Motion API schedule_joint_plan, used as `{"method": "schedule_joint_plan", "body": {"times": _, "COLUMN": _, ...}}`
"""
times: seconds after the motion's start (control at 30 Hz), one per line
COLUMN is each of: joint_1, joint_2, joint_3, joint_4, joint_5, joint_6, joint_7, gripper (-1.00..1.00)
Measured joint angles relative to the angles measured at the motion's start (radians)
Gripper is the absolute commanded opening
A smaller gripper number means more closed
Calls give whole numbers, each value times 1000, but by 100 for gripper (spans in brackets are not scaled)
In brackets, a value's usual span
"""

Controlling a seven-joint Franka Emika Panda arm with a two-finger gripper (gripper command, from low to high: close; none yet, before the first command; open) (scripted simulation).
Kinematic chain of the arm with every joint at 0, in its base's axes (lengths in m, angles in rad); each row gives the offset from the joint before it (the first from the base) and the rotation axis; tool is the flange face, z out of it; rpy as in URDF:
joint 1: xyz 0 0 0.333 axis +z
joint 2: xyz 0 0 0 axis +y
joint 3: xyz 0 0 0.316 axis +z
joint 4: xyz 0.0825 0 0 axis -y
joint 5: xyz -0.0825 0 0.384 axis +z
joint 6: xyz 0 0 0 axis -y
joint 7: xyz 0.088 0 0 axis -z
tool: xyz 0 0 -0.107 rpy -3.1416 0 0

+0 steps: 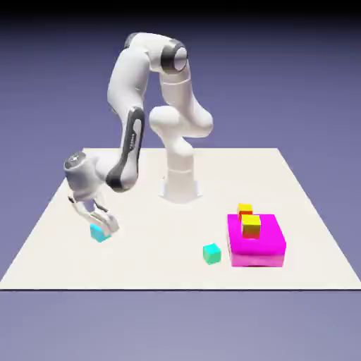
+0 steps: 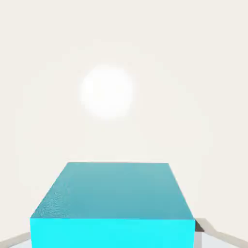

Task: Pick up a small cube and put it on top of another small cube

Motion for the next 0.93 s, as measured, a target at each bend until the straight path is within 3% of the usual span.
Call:
{"method": "schedule_joint_plan", "body": {"times": 0.53, "joint_1": 520, "joint_2": -236, "joint_3": 578, "joint_4": 171, "joint_5": -144, "joint_6": -388, "joint_7": 48, "gripper": -100}}
{"method": "schedule_joint_plan", "body": {"times": 0.6, "joint_1": 633, "joint_2": -214, "joint_3": 578, "joint_4": 149, "joint_5": -152, "joint_6": -344, "joint_7": 54, "gripper": -100}}
{"method": "schedule_joint_plan", "body": {"times": 0.67, "joint_1": 442, "joint_2": -168, "joint_3": 575, "joint_4": 106, "joint_5": -167, "joint_6": -257, "joint_7": 64, "gripper": -100}}
{"method": "schedule_joint_plan", "body": {"times": 0.7, "joint_1": 520, "joint_2": -146, "joint_3": 574, "joint_4": 84, "joint_5": -174, "joint_6": -214, "joint_7": 70, "gripper": -100}}
{"method": "schedule_joint_plan", "body": {"times": 0.73, "joint_1": 490, "joint_2": -141, "joint_3": 574, "joint_4": 80, "joint_5": -176, "joint_6": -205, "joint_7": 71, "gripper": 100}}
{"method": "schedule_joint_plan", "body": {"times": 0.8, "joint_1": 498, "joint_2": -141, "joint_3": 574, "joint_4": 80, "joint_5": -180, "joint_6": -205, "joint_7": 73, "gripper": 100}}
{"method": "schedule_joint_plan", "body": {"times": 0.93, "joint_1": 493, "joint_2": -231, "joint_3": 578, "joint_4": 166, "joint_5": -150, "joint_6": -378, "joint_7": 51, "gripper": 100}}
